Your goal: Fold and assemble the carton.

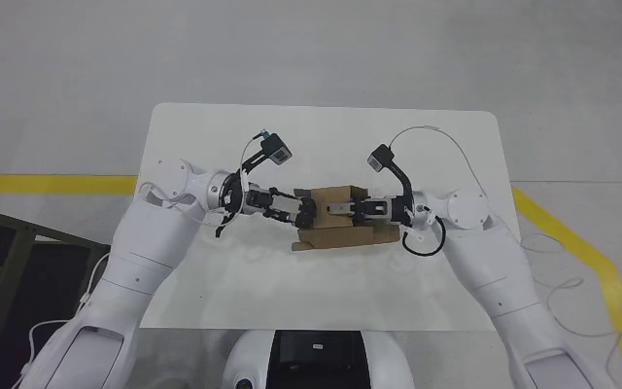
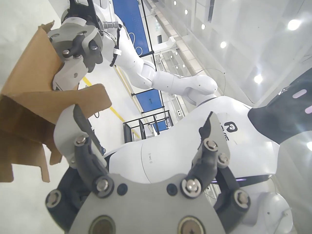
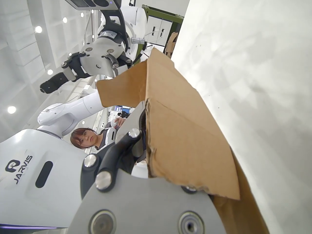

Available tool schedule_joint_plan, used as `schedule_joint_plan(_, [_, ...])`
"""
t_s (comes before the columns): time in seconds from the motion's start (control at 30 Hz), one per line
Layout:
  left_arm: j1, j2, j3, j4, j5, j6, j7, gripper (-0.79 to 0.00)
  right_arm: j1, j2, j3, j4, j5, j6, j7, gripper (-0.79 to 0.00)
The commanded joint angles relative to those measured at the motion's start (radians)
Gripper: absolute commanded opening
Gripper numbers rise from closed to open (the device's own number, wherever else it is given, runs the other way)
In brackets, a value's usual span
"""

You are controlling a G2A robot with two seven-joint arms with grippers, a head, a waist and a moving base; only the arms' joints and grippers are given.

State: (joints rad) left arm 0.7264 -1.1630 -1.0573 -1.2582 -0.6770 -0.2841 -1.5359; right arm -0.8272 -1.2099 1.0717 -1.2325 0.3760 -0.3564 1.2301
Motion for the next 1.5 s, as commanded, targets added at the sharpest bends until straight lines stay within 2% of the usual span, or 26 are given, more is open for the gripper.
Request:
schedule_joint_plan(0.0, [-0.006,-0.002,0.010,0.005,0.001,0.000,0.000,0.000,-0.003,-0.001,-0.006,-0.013,0.001,0.008,-0.002,-0.785])
schedule_joint_plan(0.57, [-0.018,-0.004,0.032,0.004,0.041,-0.013,0.013,0.000,-0.010,0.000,-0.034,-0.062,-0.015,0.033,-0.019,-0.785])
schedule_joint_plan(1.07, [0.021,0.020,-0.052,-0.007,0.027,-0.015,0.040,0.000,-0.033,0.022,0.042,-0.070,0.003,0.025,-0.036,-0.785])
schedule_joint_plan(1.47, [0.006,0.021,-0.044,0.038,0.066,0.030,0.093,0.000,-0.063,0.028,0.035,-0.133,0.043,0.043,0.003,-0.785])
